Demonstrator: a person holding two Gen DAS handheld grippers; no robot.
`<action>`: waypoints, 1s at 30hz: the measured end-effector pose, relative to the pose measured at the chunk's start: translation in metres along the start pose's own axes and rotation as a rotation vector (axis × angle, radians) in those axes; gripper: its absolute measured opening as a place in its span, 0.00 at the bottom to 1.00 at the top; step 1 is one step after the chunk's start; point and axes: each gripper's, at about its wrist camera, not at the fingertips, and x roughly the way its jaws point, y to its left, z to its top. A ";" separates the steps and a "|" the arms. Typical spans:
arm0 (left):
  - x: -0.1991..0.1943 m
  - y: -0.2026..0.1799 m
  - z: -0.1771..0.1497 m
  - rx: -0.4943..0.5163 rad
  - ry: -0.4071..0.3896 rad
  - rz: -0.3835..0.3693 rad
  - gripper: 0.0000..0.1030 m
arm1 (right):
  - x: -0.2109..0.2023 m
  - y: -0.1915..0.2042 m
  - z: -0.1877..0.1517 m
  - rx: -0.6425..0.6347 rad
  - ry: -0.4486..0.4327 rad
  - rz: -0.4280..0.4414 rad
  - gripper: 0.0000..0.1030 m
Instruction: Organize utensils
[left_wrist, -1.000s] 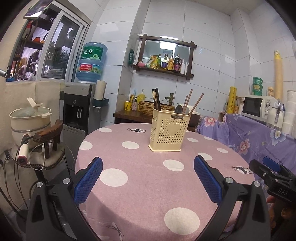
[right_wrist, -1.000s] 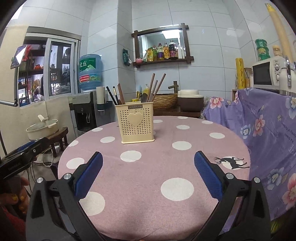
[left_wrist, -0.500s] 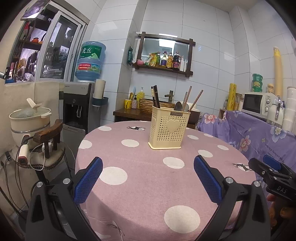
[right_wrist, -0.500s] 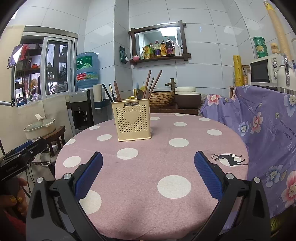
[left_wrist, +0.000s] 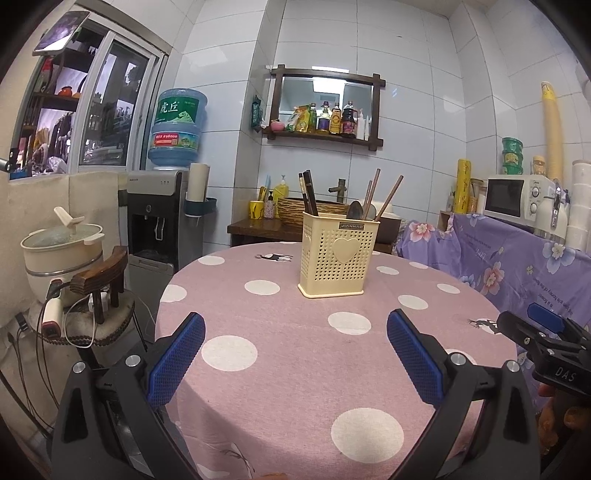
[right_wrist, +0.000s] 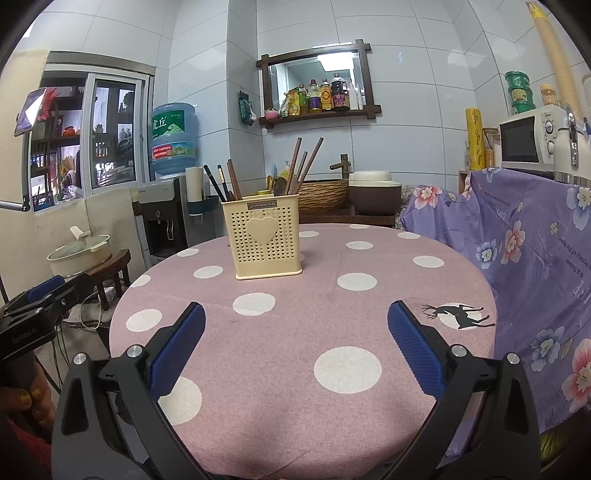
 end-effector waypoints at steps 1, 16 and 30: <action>0.000 0.001 0.000 -0.002 0.002 -0.001 0.95 | 0.000 0.000 0.000 0.000 0.000 0.000 0.95; 0.004 0.002 -0.001 -0.011 0.034 -0.017 0.95 | 0.000 0.000 0.000 -0.004 0.001 0.007 0.95; 0.007 0.000 -0.001 -0.005 0.044 -0.024 0.95 | 0.000 0.001 -0.001 0.001 0.001 0.007 0.95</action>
